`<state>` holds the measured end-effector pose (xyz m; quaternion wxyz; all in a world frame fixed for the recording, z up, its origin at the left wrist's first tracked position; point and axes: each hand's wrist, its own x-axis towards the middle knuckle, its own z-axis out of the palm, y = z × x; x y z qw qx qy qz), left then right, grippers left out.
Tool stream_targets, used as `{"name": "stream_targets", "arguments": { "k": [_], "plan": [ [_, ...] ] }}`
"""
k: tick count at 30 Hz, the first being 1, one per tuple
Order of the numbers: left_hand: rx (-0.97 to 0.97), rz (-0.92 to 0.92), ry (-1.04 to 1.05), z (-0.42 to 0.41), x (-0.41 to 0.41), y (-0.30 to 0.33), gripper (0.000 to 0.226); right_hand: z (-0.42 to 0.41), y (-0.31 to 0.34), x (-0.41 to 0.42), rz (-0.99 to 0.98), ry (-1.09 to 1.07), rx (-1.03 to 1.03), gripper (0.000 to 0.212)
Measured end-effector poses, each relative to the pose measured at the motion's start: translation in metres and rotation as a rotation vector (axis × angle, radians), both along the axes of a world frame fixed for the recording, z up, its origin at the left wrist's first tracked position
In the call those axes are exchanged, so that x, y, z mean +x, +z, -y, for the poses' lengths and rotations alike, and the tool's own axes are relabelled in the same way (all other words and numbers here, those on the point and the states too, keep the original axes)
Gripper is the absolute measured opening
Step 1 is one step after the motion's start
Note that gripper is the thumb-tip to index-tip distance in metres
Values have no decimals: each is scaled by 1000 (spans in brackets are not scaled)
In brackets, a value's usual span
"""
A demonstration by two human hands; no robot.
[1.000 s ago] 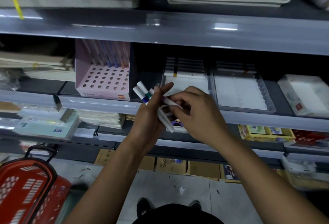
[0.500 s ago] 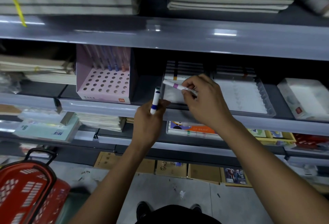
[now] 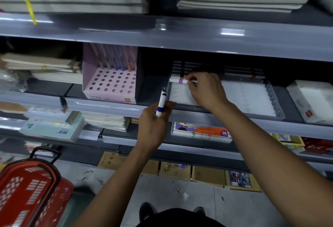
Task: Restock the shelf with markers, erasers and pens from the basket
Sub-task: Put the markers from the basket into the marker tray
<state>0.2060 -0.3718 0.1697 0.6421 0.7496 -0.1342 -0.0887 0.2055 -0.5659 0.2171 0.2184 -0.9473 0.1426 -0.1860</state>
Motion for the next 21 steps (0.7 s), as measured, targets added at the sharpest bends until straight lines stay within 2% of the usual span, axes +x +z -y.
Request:
{"name": "stream_targets", "arguments": {
  "k": [9,14,19,21],
  "plan": [
    [12,10,0,0,0,-2,17,-4,1,-4,-35,-2,-215,21],
    [30,2,-10,0,-1,-3,19,-7,3,-4,-114,-6,-434,20],
    [34,-15,3,0,-2,1,18,-7,11,-6,-183,38,-454,22],
    [-6,-94,-28,0,-3,4,16,-8,10,-11,-157,54,-431,24]
  ]
}}
